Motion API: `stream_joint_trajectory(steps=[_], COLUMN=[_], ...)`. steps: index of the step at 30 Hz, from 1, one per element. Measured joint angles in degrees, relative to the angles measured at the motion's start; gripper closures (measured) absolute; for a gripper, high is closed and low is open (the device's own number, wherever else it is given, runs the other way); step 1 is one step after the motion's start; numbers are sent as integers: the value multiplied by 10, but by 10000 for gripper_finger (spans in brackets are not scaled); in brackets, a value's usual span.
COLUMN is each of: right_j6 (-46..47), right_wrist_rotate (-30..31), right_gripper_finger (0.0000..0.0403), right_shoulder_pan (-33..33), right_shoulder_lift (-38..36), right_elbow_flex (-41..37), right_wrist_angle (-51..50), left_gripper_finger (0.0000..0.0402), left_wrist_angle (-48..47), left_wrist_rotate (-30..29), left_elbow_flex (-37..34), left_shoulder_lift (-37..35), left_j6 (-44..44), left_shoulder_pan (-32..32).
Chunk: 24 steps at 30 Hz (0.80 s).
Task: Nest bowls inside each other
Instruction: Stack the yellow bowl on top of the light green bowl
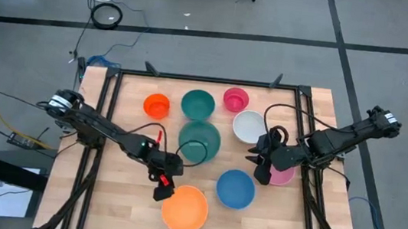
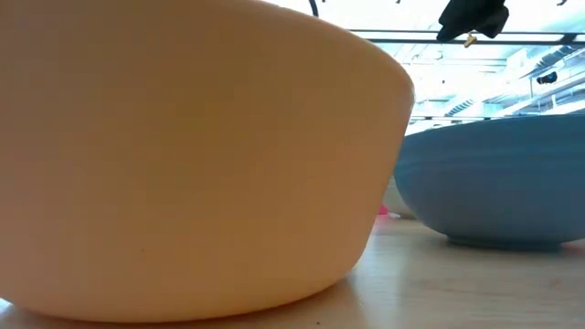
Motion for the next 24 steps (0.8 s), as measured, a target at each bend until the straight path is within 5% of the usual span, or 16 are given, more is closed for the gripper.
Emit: stream_joint_trajectory(steps=[13, 24], right_j6=[1, 2], right_wrist_rotate=[0, 0], right_gripper_finger=[290, 290], right_shoulder_pan=[0, 0], right_shoulder_lift=[0, 0], right_elbow_flex=[0, 0], right_wrist_angle=[0, 0], left_gripper_finger=[286, 366], left_wrist_angle=[3, 17], left_wrist_rotate=[-44, -31], left_elbow_flex=[0, 0], left_shoulder_lift=[15, 37], left_j6=[-8, -1], left_shoulder_pan=[0, 0])
